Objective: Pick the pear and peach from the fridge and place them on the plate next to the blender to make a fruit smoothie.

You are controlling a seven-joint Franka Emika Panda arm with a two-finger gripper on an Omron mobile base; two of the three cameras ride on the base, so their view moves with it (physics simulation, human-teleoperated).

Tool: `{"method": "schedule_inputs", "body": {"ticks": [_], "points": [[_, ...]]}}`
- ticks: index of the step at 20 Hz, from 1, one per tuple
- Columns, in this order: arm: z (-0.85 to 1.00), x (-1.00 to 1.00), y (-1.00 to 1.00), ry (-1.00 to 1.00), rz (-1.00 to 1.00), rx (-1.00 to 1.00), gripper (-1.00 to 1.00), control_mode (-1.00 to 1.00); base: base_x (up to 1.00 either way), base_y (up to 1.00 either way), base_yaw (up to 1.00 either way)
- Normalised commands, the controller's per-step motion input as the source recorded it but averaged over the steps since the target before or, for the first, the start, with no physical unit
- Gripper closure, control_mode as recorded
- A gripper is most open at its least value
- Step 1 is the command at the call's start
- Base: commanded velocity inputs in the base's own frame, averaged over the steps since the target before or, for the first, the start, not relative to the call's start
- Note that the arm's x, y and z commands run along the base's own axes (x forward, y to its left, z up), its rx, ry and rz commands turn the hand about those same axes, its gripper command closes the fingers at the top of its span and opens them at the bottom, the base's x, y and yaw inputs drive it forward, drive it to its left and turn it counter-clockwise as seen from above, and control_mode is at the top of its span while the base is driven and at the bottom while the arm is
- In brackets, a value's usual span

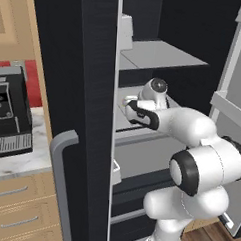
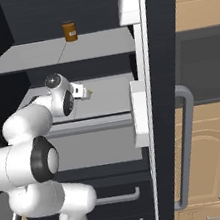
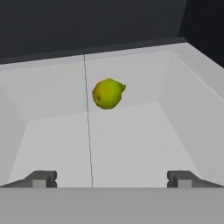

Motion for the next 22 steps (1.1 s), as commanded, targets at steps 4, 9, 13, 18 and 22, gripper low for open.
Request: {"method": "schedule_inputs", "body": {"ticks": [4, 9, 13, 18, 22], "points": [[-0.14, 0.39, 0.08, 0.01, 0.00, 0.00, -1.00, -1.00, 0.00, 0.00, 0.00], [-0.19, 0.40, 0.06, 0.02, 0.00, 0.00, -1.00, -1.00, 0.00, 0.00, 0.00], [-0.19, 0.37, 0.06, 0.02, 0.00, 0.00, -1.00, -1.00, 0.00, 0.00, 0.00], [-0.16, 0.38, 0.02, 0.02, 0.00, 0.00, -1.00, -1.00, 0.00, 0.00, 0.00], [-0.12, 0.34, 0.00, 0.03, -0.01, 0.00, -1.00, -1.00, 0.00, 0.00, 0.00]]}}
